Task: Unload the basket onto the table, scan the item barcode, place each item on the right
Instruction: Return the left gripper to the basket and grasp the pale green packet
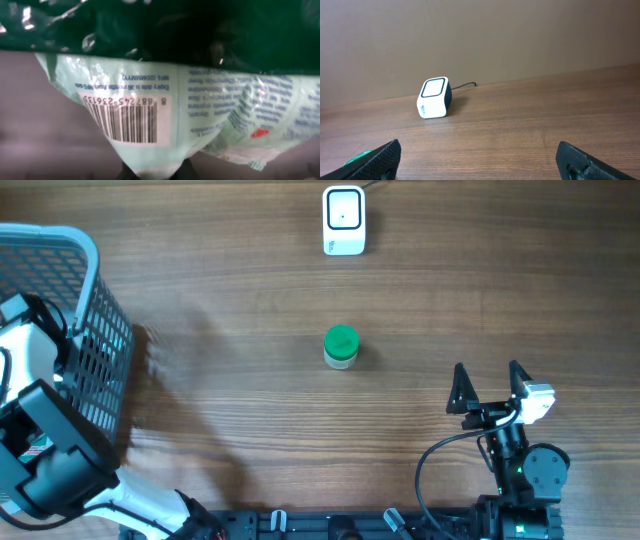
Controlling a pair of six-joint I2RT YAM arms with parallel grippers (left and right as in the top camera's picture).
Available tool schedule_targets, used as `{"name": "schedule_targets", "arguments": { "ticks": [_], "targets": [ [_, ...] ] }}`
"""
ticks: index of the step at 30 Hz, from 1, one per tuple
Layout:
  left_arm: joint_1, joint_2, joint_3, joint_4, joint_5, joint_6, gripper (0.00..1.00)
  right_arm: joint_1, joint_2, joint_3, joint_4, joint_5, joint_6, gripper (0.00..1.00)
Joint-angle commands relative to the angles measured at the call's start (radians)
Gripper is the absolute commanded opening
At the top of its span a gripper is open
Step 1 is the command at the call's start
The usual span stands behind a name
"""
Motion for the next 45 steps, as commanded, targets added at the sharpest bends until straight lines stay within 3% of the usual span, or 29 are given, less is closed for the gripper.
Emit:
{"name": "schedule_targets", "arguments": {
  "ticks": [1,5,10,11,13,15,16,26,36,37,38,39,45],
  "targets": [
    [-0.002,-0.102,0.146,-0.07,-0.028,0.079,0.04,0.0,-0.006,-0.001,0.006,0.003,-0.012,1.0],
    [-0.002,-0.259,0.359,-0.133,-0.021,0.081,0.04,0.0,-0.006,-0.001,0.006,0.003,-0.011,1.0],
    [-0.002,-0.472,0.412,-0.138,0.016,0.081,0.04,0.0,-0.006,-0.001,0.006,0.003,-0.011,1.0],
    [-0.002,-0.478,0.412,-0.153,-0.008,0.081,0.12,0.0,-0.006,-0.001,0.006,0.003,-0.012,0.99],
    [-0.002,-0.459,0.399,-0.188,-0.067,0.081,0.62,0.0,-0.006,-0.001,0.006,0.003,-0.011,1.0],
    [-0.002,-0.41,0.388,-0.198,-0.065,0.081,0.99,0.0,-0.006,-0.001,0.006,0.003,-0.011,1.0],
    [-0.002,-0.386,0.388,-0.201,-0.063,0.08,1.0,0.0,-0.006,-0.001,0.005,0.003,-0.011,1.0],
    [-0.029,0.022,0.353,-0.269,0.04,0.077,1.0,0.0,-0.006,-0.001,0.006,0.003,-0.011,1.0],
    [-0.064,0.126,0.071,0.017,0.044,-0.003,0.99,0.0,-0.006,-0.001,0.006,0.003,-0.011,1.0],
    [-0.064,0.126,0.05,0.042,0.044,-0.003,0.8,0.0,-0.006,-0.001,0.005,0.003,-0.011,1.0],
    [-0.063,0.126,0.026,0.067,0.043,-0.003,0.49,0.0,-0.006,-0.001,0.006,0.003,-0.011,1.0],
    [-0.063,0.126,0.016,0.075,0.043,-0.003,0.04,0.0,-0.006,-0.001,0.006,0.003,-0.011,1.0],
    [-0.055,0.046,0.119,0.039,0.039,0.034,0.04,0.0,-0.006,-0.001,0.006,0.003,-0.011,1.0]
  ]
}}
